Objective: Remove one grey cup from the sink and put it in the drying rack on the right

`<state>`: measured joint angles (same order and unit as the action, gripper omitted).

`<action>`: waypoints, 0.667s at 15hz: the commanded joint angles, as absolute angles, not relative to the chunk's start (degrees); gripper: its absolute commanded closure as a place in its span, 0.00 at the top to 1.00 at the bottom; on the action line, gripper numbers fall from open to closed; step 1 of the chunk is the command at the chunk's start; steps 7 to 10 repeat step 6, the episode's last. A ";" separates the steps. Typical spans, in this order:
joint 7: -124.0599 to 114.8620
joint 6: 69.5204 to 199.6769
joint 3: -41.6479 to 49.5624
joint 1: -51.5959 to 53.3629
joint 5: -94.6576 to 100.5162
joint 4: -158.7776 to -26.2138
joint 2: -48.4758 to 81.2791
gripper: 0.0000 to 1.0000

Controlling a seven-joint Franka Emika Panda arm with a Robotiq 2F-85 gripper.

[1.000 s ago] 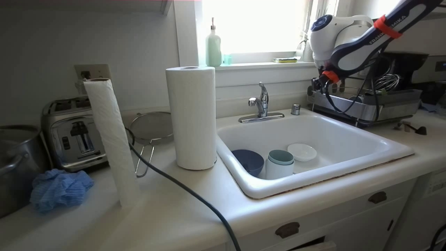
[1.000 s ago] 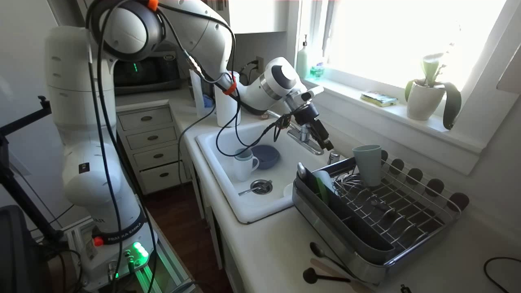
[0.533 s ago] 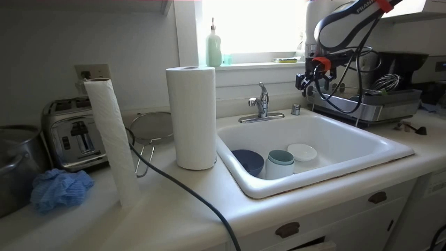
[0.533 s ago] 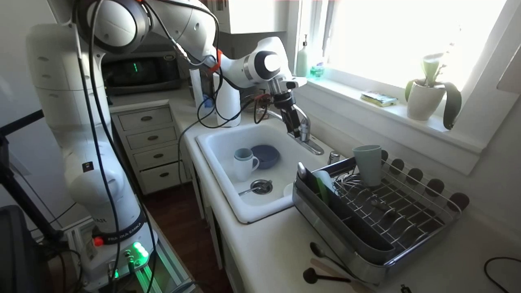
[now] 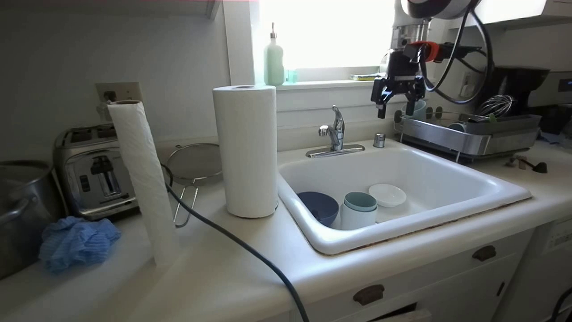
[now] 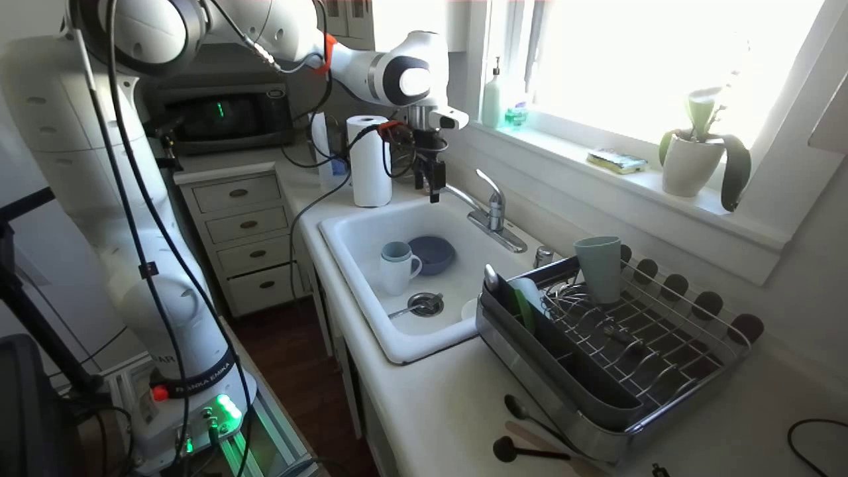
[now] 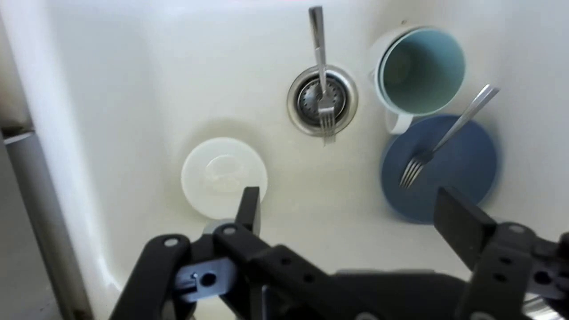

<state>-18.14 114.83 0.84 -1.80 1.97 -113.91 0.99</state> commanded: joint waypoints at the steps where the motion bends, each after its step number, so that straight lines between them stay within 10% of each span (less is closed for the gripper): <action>1: -15.34 113.22 0.97 -1.55 0.11 -113.93 0.47 1.00; 10: -11.38 111.94 0.94 -1.58 -1.95 -114.97 -0.45 1.00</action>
